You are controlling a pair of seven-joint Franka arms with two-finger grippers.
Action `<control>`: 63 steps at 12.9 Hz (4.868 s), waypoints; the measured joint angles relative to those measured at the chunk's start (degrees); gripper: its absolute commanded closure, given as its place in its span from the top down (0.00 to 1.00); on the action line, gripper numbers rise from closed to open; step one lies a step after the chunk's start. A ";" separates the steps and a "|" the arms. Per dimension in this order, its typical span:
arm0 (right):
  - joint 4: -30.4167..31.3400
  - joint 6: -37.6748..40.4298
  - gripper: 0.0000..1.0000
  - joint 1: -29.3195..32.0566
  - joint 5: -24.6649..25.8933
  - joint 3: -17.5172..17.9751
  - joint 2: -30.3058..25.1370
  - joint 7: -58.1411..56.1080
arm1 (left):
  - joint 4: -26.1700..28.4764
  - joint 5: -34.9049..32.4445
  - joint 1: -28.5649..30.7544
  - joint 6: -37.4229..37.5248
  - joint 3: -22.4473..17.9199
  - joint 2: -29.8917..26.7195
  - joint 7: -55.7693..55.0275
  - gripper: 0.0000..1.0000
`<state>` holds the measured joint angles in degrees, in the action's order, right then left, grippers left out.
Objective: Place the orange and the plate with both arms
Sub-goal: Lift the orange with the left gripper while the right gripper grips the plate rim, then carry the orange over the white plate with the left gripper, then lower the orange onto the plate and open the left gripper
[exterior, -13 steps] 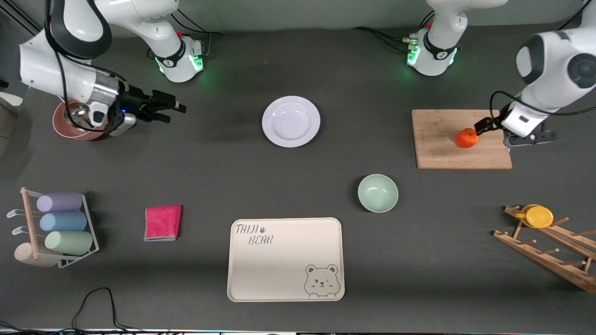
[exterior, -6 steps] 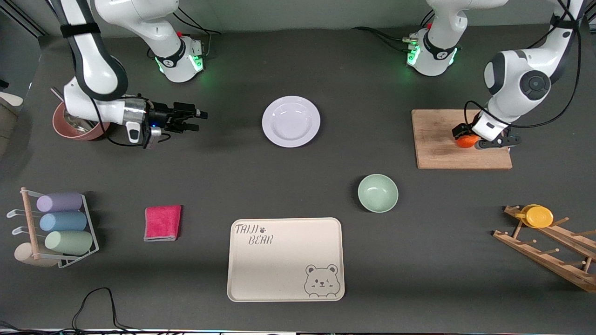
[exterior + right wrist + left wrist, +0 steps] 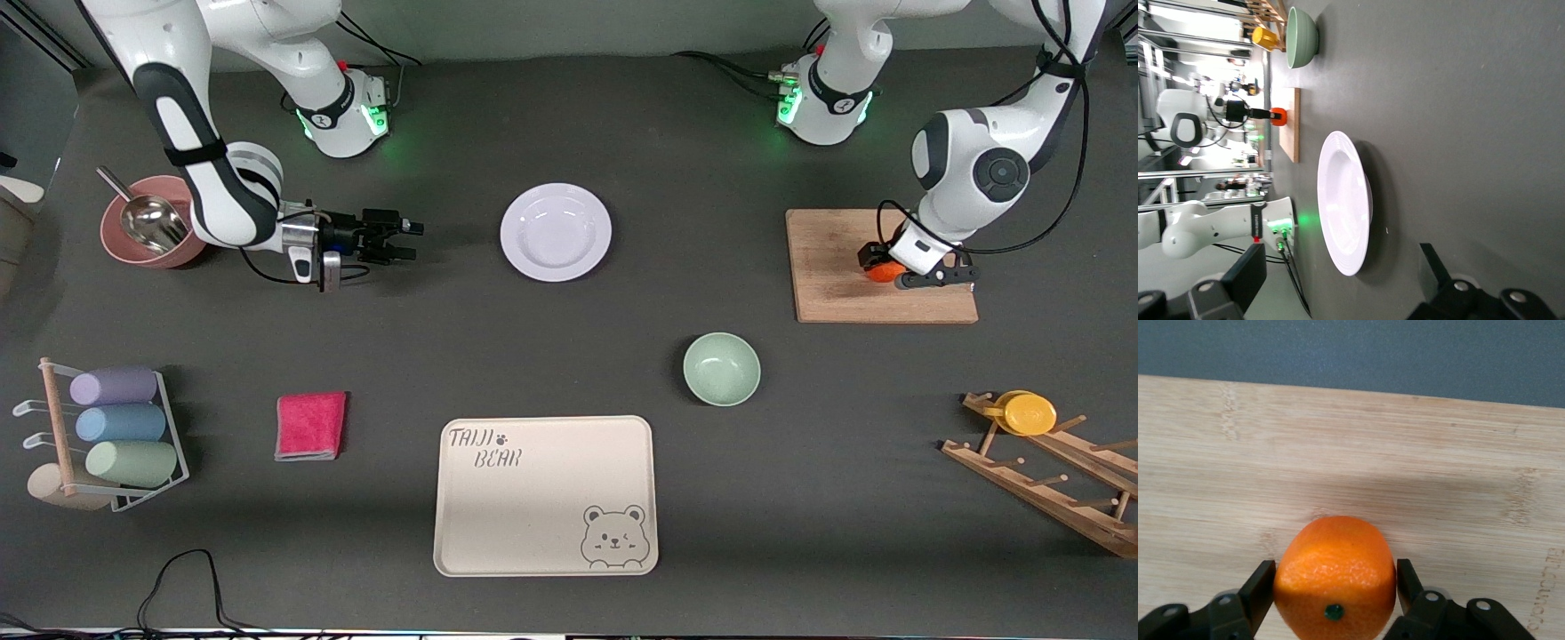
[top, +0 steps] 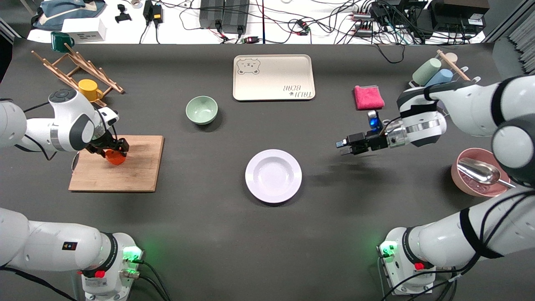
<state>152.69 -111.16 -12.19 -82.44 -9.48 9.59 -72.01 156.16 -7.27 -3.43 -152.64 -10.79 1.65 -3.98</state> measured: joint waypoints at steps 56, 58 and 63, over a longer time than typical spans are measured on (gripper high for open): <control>-0.53 3.27 0.47 0.12 -1.98 -0.41 12.40 -9.95 | -58.38 1.06 -48.16 26.54 23.76 34.85 -79.25 1.00; -0.53 3.27 0.47 0.12 -1.98 -0.41 12.47 -10.10 | -58.38 1.02 -48.22 26.54 23.73 34.97 -79.60 1.00; -0.55 3.27 0.47 0.12 -1.98 -0.41 12.53 -10.17 | -58.41 0.94 -48.23 26.55 23.66 34.98 -80.44 1.00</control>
<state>152.14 -107.89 -12.07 -84.42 -9.89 22.12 -82.18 97.74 -6.33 -51.66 -126.08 12.87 36.63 -84.42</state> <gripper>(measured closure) 0.533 0.000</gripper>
